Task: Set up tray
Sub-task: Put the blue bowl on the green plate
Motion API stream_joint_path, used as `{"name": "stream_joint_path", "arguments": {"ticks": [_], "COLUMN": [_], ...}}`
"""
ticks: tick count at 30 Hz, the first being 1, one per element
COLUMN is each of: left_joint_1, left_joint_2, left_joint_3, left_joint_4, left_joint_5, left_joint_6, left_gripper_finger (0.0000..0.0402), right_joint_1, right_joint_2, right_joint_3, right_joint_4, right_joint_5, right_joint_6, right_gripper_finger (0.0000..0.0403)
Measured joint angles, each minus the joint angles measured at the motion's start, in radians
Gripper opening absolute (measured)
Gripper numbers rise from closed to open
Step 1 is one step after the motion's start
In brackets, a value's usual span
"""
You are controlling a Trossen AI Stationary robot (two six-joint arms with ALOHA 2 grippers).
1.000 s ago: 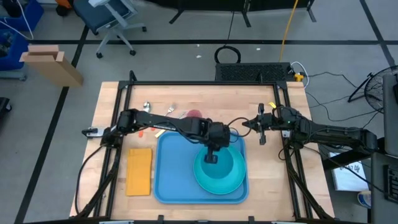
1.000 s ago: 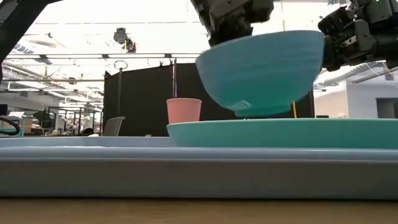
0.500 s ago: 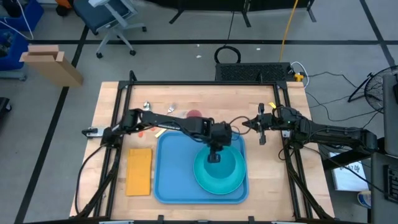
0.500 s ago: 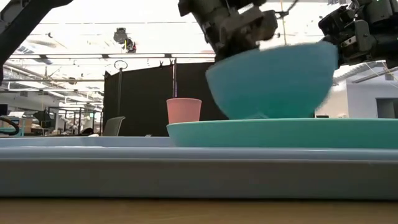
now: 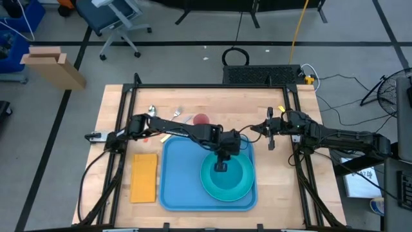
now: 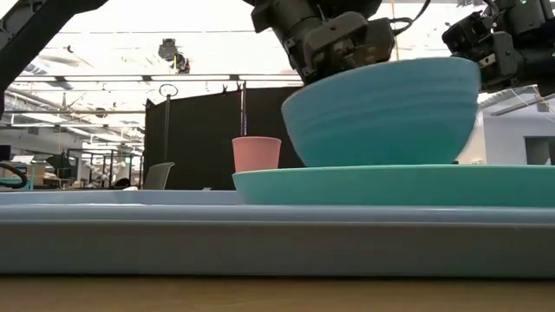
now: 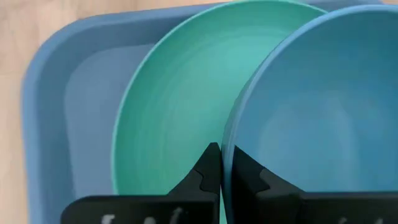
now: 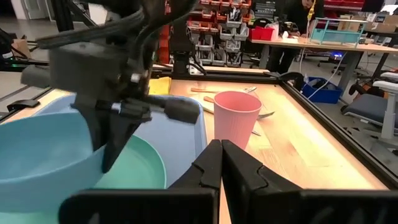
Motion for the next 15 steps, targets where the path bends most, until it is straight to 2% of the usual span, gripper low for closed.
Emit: {"name": "stream_joint_path", "arguments": {"ticks": [9,15], "left_joint_1": [-0.004,-0.007], "left_joint_2": [0.025,0.024], "left_joint_3": [0.000,0.000], "left_joint_4": [0.012,0.064], "left_joint_5": [-0.007,-0.006], "left_joint_6": [-0.008,0.035], "left_gripper_finger": [0.0008,0.0077], "right_joint_1": [-0.001,-0.002], "right_joint_2": [0.004,0.005], "right_joint_3": [0.000,0.000], "right_joint_4": [0.000,-0.001], "right_joint_5": [0.002,0.001], "right_joint_6": [0.000,0.000], "right_gripper_finger": [0.0000,0.0000]}}
